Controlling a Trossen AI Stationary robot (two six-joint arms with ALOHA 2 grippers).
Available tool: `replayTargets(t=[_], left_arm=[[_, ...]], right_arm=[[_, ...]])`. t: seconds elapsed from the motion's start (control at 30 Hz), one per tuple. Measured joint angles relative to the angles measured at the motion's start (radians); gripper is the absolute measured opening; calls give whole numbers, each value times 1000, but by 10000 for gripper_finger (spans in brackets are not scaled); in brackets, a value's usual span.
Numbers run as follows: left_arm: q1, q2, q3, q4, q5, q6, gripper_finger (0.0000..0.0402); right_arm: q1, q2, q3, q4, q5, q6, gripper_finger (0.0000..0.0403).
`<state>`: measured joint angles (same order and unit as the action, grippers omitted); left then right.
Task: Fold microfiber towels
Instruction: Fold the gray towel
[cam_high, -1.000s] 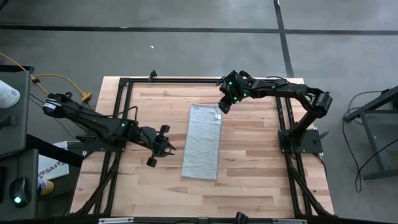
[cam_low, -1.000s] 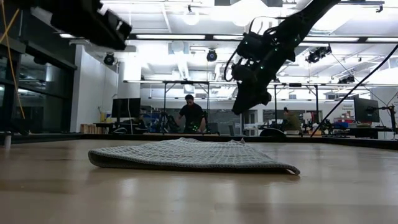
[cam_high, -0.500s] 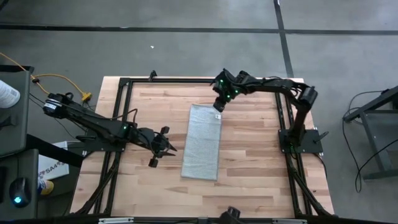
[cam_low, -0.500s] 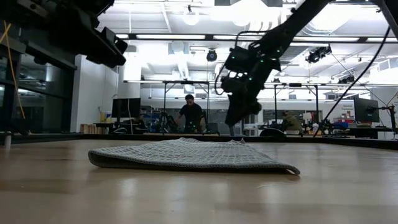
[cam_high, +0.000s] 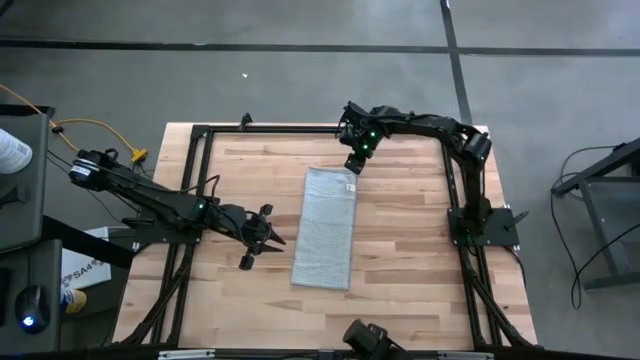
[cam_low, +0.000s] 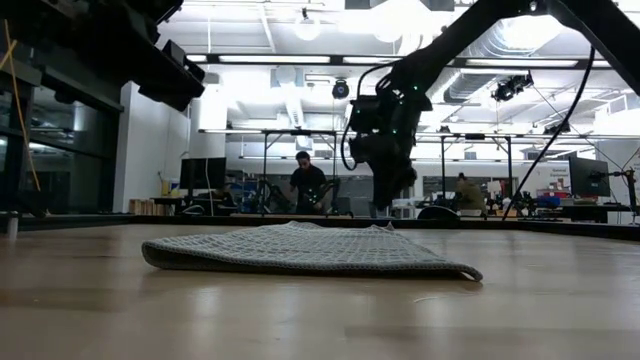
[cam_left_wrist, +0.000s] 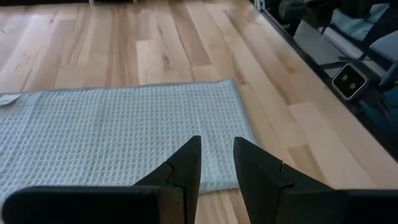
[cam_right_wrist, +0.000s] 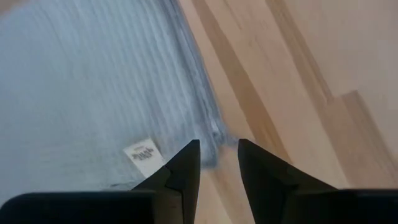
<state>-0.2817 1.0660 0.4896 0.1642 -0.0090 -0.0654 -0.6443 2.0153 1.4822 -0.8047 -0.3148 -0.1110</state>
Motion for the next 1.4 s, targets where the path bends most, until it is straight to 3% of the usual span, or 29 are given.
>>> replayTargets(t=[0.37,1.03,1.4], left_arm=[[0,0,0,3,4,4,95],[0,0,0,13,5,0,95],[0,0,0,14,5,0,95]], right_arm=[[-30,4,2,17,-102,-59,103],[-45,89,2,69,-112,-112,104],[-52,89,2,98,-182,-122,104]])
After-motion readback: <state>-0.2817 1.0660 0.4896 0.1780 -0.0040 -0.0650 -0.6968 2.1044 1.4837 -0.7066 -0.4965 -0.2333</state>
